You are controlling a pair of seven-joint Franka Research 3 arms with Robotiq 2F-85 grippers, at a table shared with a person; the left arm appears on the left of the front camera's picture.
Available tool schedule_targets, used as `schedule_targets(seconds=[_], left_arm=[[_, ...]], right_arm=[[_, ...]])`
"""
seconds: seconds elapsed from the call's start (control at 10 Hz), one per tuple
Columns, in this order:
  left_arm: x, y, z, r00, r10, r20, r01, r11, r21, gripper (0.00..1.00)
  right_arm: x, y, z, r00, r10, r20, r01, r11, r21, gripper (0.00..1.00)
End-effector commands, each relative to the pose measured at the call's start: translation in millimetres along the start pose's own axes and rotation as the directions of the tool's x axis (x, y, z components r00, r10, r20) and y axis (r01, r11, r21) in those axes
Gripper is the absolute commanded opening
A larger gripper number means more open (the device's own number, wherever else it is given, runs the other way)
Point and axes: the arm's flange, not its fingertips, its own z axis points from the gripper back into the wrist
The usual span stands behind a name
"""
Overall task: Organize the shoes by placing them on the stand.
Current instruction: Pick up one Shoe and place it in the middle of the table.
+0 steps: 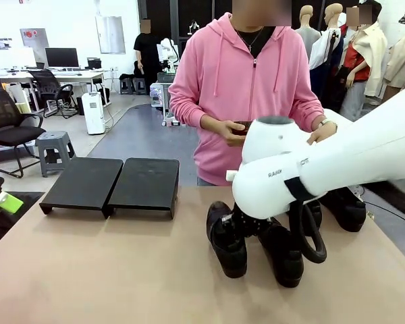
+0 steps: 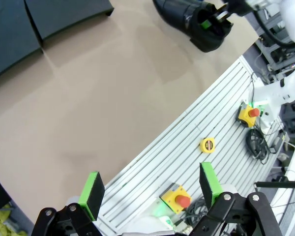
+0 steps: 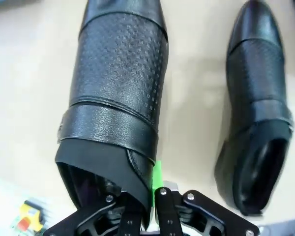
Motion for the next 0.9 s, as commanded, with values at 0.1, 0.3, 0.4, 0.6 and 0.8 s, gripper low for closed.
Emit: schedule_targets(seconds=[0.1,0.3,0.4,0.6,0.8], left_arm=[[0,1,1,1.0,-0.008,0.01,0.008,1.0,-0.019,1.0],[0,1,1,1.0,-0.008,0.01,0.008,1.0,-0.019,1.0],[0,1,1,1.0,-0.008,0.01,0.008,1.0,-0.019,1.0],[0,1,1,1.0,-0.008,0.01,0.008,1.0,-0.019,1.0],[0,1,1,1.0,-0.008,0.01,0.008,1.0,-0.019,1.0]], right_arm=[[-87,28,93,0.982,-0.04,0.183,0.042,0.999,-0.004,0.0],[-108,14,97,0.957,-0.21,0.201,0.211,0.977,0.013,0.0],[-104,7,95,0.951,-0.23,0.209,0.236,0.972,-0.004,0.0],[-101,27,105,0.975,-0.11,0.193,0.112,0.994,-0.001,0.0],[-101,30,74,0.986,-0.065,0.154,0.057,0.997,0.057,0.0]])
